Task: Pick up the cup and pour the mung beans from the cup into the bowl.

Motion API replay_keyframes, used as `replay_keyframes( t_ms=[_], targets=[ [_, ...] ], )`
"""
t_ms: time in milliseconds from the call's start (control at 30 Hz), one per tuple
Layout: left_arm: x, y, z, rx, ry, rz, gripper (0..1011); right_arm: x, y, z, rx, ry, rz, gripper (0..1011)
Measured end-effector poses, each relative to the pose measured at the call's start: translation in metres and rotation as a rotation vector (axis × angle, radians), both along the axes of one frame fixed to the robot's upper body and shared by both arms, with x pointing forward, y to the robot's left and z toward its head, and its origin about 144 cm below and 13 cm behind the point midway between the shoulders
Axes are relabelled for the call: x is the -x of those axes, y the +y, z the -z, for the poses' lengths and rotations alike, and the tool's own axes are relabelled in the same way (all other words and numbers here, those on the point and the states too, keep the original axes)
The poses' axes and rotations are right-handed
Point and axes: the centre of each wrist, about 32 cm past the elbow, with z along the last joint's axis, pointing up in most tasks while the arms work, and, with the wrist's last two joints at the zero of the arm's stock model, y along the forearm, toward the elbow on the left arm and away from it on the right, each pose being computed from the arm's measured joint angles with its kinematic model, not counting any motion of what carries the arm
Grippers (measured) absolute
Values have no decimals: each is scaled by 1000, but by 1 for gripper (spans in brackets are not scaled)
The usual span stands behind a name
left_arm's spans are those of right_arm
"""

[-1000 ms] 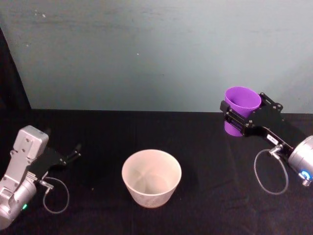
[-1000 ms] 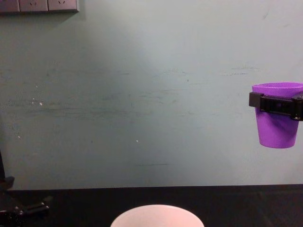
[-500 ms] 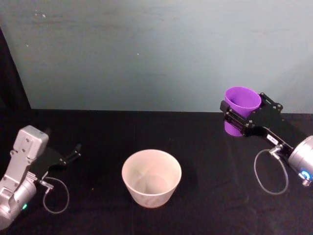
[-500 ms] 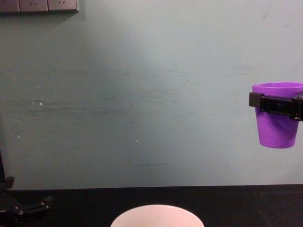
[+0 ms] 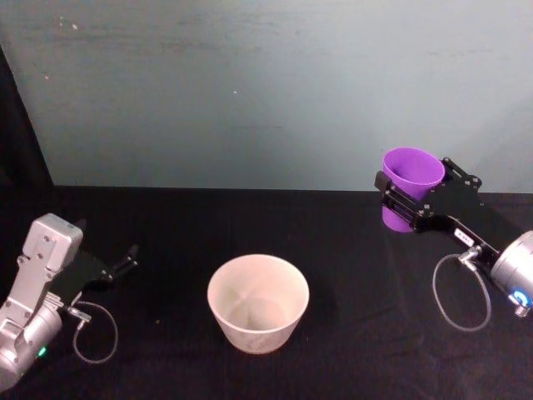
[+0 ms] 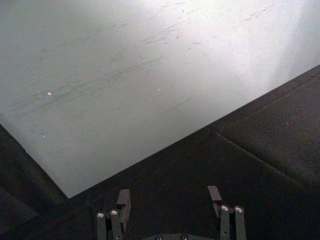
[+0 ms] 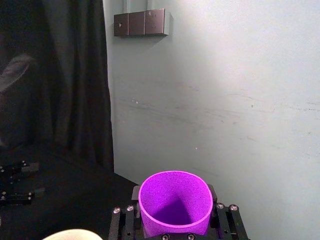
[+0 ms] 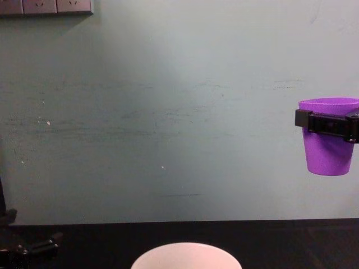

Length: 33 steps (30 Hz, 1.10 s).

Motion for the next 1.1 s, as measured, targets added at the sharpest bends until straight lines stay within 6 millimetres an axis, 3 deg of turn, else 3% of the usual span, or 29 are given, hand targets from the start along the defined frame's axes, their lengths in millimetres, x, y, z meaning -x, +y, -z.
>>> replay_keyframes(
  t_ms=[1100],
  targets=[
    [0,0,0,0,0,0,1000,0,0,0,0,0,0,739]
  ],
)
